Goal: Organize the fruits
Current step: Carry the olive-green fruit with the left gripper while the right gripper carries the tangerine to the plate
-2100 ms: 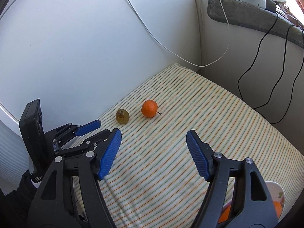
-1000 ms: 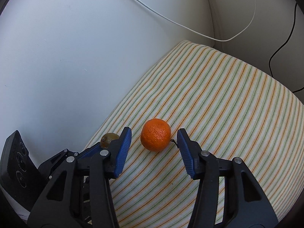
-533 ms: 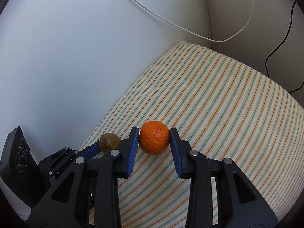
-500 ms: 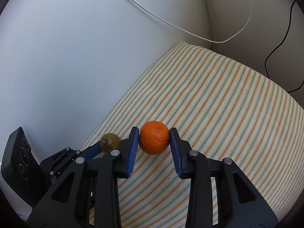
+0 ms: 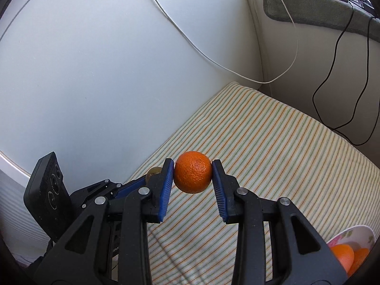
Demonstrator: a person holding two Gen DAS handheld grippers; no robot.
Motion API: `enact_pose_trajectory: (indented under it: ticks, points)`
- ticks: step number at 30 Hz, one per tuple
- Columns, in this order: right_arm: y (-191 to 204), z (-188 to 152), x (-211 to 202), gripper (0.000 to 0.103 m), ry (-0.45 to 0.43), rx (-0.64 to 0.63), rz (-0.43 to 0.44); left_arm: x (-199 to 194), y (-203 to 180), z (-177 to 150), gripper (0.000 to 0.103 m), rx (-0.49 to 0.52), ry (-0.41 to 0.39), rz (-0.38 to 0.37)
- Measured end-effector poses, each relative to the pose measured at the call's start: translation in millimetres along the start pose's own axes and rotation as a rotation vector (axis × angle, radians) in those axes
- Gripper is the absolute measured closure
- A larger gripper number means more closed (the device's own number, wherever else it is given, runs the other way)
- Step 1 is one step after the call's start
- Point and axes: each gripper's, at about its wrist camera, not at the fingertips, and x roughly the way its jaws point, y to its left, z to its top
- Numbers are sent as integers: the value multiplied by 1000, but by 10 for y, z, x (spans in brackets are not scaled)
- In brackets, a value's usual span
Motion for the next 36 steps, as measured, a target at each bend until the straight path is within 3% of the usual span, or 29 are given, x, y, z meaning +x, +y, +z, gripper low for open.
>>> enact_pose_trajectory:
  ticks: [10,15,22,28,36]
  points:
    - [90,-130,-1157,69,-144,-33,-35,-334,-356,10,79,41,-46,-96]
    - [176,-279,-1812,69,-197,-48,-89,-445,-655,-22,79,85,-53,-153]
    - [83,-666,-2375,69,-223,-47,-206,-540,-1146,-50,79,159,-57,-241]
    - [-223,-1124,-2645,69,-206,4,-280,-465,-1633,-133,79,220,-31,-318]
    - [-762,-1632,-2628,69,-179,93,-329,-139,-2153,-281,79,266,44,-376]
